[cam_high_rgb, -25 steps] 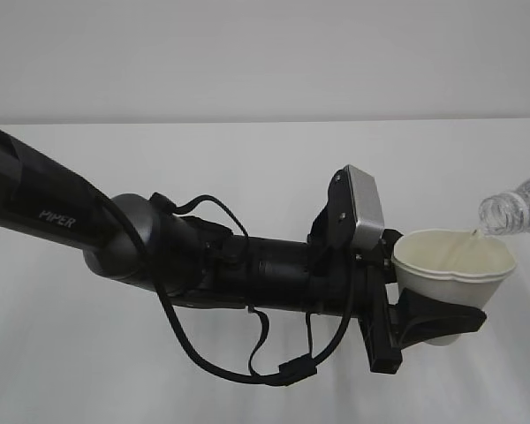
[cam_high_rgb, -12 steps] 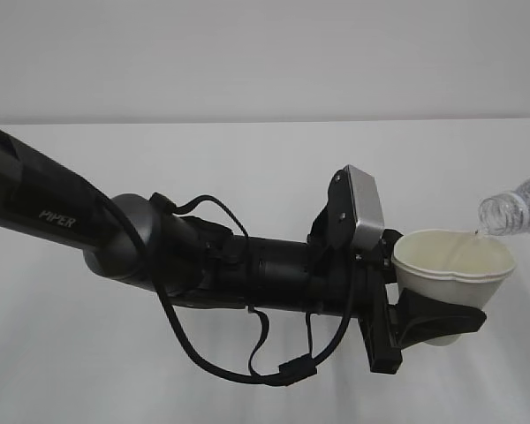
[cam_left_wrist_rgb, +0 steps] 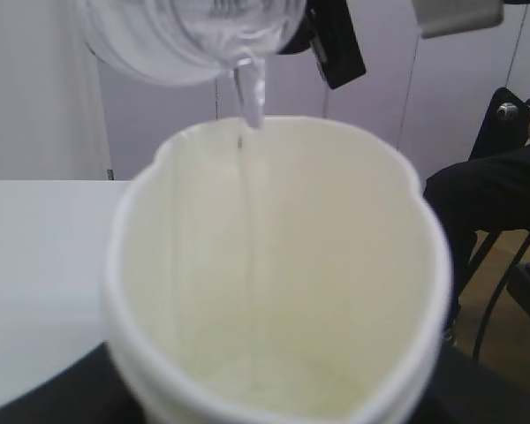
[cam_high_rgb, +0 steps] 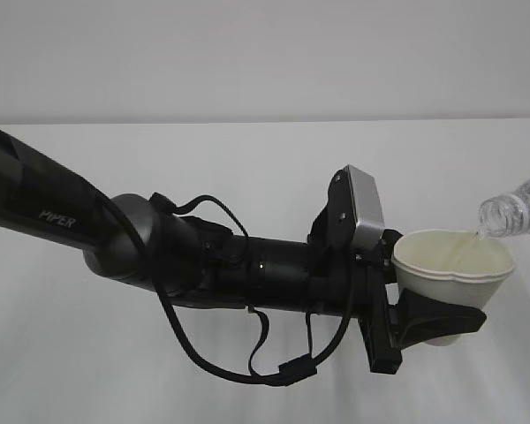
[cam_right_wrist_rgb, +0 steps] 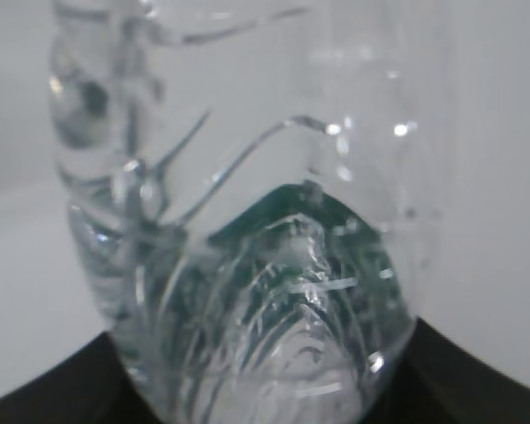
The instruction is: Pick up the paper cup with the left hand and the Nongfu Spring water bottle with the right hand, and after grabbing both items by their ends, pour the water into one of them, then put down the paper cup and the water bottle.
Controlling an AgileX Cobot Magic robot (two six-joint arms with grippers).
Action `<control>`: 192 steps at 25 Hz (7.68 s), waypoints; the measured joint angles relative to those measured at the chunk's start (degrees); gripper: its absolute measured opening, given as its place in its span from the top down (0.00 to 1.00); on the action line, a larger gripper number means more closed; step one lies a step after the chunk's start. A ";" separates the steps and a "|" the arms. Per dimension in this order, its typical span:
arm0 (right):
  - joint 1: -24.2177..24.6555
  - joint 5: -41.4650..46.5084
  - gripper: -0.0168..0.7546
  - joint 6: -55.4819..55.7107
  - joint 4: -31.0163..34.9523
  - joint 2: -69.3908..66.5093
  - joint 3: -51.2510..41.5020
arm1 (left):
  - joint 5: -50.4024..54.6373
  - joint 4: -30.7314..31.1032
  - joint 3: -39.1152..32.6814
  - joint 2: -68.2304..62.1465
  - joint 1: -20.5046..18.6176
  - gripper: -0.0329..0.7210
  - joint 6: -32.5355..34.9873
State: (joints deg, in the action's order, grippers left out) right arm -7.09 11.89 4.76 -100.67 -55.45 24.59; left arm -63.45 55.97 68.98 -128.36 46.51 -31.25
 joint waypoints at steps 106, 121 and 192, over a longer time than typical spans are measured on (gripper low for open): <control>0.00 0.02 0.43 0.13 -3.02 0.00 0.00 | 0.80 0.94 0.00 -0.13 0.00 0.43 0.00; 0.00 0.02 0.43 0.13 -3.02 0.00 0.00 | 0.90 0.94 0.00 -0.13 0.00 0.43 0.00; 0.00 -0.50 0.43 -3.81 -3.02 0.00 0.00 | 1.27 1.62 0.00 -0.13 0.00 0.43 0.00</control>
State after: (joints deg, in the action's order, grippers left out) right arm -7.09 11.40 0.96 -103.69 -55.45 24.59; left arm -62.18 57.59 68.98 -128.49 46.51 -31.25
